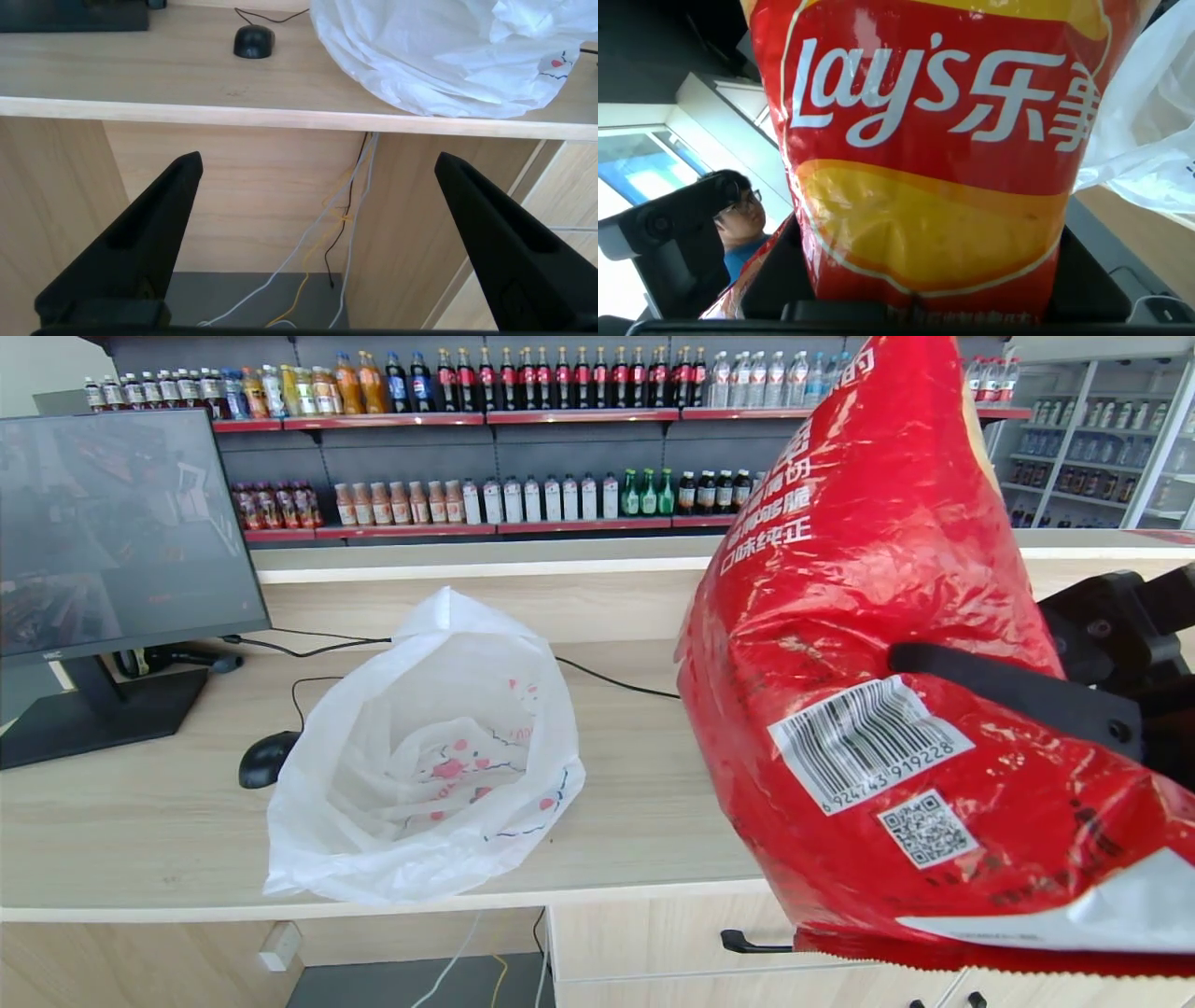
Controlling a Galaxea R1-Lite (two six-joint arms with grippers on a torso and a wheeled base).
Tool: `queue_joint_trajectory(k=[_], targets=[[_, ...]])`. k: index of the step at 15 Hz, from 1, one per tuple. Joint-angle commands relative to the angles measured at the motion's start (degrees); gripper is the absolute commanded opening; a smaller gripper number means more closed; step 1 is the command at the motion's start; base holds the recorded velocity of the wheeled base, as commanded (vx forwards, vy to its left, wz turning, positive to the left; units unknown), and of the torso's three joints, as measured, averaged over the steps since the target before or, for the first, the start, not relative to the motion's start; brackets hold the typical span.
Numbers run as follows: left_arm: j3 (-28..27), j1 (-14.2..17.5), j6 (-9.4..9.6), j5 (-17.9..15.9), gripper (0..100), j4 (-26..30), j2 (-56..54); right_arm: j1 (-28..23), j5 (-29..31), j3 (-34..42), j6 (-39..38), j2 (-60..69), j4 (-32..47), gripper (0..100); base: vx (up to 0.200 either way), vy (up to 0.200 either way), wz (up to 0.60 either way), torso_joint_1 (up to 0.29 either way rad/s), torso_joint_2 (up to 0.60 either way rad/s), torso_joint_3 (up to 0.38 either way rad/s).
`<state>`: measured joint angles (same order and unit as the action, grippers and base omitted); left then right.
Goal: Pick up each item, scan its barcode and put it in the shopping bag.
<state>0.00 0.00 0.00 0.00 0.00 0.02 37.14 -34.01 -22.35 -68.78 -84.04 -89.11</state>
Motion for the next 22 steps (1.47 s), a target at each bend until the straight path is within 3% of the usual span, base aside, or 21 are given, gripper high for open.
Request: queue_joint_trajectory(k=[1, 10, 13, 16, 20, 22], targets=[[0.0, 0.0, 0.00, 0.0, 100, 0.0, 0.0, 0.0, 0.0, 0.3, 0.0, 0.1, 0.0, 0, 0.000, 0.000, 0.00, 0.000, 0.00, 0.000], [0.0, 0.0, 0.00, 0.0, 100, 0.0, 0.0, -1.5, 0.5, 2.7, 9.7, -0.5, 0.0, 0, 0.000, 0.000, 0.00, 0.000, 0.00, 0.000], [0.0, 0.0, 0.00, 0.0, 100, 0.0, 0.0, -4.4, 0.1, 5.8, 25.0, -3.8, 0.3, 0, 0.000, 0.000, 0.00, 0.000, 0.00, 0.000], [0.0, 0.0, 0.00, 0.0, 100, 0.0, 0.0, -6.3, 1.2, 6.6, 32.2, -4.9, 0.5, 0, 0.000, 0.000, 0.00, 0.000, 0.00, 0.000], [0.0, 0.0, 0.00, 0.0, 100, 0.0, 0.0, -7.3, 9.4, 5.7, 44.8, -6.1, 0.6, 0, 0.000, 0.000, 0.00, 0.000, 0.00, 0.000], [0.0, 0.0, 0.00, 0.0, 100, 0.0, 0.0, -7.2, 16.6, 1.0, 49.4, -5.7, 0.7, 0, 0.000, 0.000, 0.00, 0.000, 0.00, 0.000]])
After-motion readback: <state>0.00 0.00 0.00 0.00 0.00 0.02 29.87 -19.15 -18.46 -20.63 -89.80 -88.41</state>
